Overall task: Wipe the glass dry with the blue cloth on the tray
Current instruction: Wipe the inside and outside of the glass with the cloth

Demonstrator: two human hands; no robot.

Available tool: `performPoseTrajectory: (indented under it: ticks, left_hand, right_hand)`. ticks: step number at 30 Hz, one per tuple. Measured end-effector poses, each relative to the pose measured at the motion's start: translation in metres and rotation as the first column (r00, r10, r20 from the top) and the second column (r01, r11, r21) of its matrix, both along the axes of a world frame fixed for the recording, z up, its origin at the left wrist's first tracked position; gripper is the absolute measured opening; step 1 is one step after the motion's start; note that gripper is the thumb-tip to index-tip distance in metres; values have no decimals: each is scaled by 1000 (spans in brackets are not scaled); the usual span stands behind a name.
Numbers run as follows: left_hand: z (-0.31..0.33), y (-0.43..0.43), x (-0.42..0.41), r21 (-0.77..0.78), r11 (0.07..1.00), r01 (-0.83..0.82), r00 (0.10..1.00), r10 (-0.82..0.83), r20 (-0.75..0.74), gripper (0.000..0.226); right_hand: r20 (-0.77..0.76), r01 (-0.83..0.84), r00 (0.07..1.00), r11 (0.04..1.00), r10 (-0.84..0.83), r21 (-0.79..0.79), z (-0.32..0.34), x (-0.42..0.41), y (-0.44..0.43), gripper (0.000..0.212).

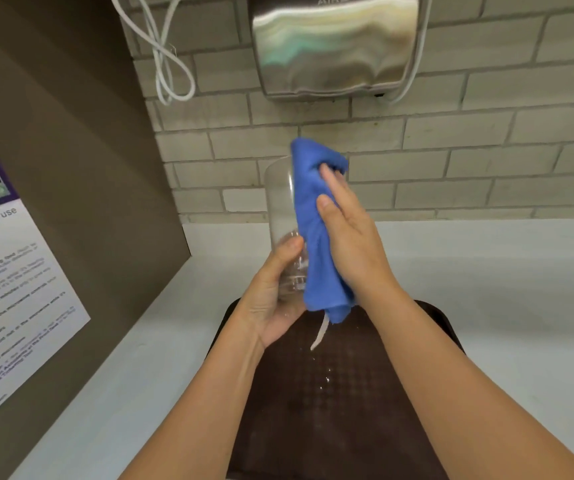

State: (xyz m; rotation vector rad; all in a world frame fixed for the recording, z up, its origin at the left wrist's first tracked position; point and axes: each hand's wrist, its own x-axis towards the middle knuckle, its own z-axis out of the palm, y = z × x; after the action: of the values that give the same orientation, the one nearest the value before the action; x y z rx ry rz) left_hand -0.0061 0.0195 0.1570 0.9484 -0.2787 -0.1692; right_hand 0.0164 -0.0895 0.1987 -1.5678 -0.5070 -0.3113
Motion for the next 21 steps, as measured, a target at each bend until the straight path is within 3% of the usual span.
performPoseTrajectory:
  ticks: [2,4,9,13,16,21]
  left_hand:
    - [1,-3,-3,47,999,23,1000,-24,19,56]
    - [2,-9,-3,171,983,-73,997,68,38,71]
    - [5,-16,7,272,867,-419,907,386,168,51]
    - [-7,-23,9,348,782,-518,855,456,247,56]
    - [-18,-28,8,344,736,-583,809,491,322,58]
    - [-18,-25,13,347,645,-681,727,541,422,64]
  right_hand:
    - [-202,33,979,987,0,159,11,12,-7,42]
    - [-340,42,940,976,33,213,14,17,-15,46]
    - [-450,-41,877,960,167,276,-18,0,-12,44]
    - [-499,65,859,942,115,329,-39,-6,-4,45]
    - [-521,89,851,958,70,274,-49,-5,-8,45]
    - [-510,113,849,990,-137,-79,-73,-6,-13,38]
